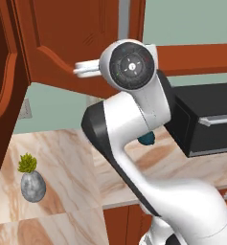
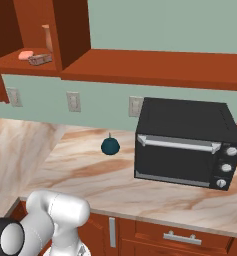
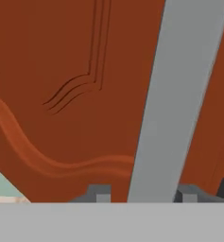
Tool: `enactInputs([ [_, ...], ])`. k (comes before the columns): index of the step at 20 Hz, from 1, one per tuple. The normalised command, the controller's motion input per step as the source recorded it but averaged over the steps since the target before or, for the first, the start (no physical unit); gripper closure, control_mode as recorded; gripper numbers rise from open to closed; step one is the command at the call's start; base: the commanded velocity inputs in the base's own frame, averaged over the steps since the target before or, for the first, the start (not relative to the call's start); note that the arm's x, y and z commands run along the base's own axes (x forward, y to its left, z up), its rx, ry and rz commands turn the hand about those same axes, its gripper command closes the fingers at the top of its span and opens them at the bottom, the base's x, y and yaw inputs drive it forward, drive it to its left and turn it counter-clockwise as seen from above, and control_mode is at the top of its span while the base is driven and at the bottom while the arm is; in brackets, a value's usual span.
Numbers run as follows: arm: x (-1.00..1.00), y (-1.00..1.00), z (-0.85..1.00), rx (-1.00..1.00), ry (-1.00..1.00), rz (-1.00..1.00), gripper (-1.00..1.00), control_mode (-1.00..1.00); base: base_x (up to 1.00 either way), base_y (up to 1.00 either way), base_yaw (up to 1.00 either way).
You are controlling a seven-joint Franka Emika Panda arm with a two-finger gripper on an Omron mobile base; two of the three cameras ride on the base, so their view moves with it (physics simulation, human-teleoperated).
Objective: Pick the bar soap and bar soap from the cabinet and place them on the counter.
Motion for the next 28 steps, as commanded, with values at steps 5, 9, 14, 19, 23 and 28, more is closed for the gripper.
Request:
enactInputs([
  [5,-0.25,0.42,-0.2,0.0,0.0,0.0,-1.0,-1.0,0.0,0.0,0.0],
  [9,-0.29,0.12,-0.12,0.0,0.0,0.0,-1.0,-1.0,0.0,0.0,0.0],
  [14,-0.31,0.0,0.0,0.0,0.0,0.0,-1.0,-1.0,0.0,0.0,0.0],
  [19,-0.35,-0.01,0.0,0.0,-0.01,0.0,-1.0,-1.0,0.0,0.0,0.0],
  [23,-0.4,-0.27,0.01,0.0,0.0,0.0,-1.0,-1.0,0.0,0.0,0.0],
  [28,-0.28,-0.62,0.05,0.04,0.0,0.0,-1.0,-1.0,0.0,0.0,0.0],
])
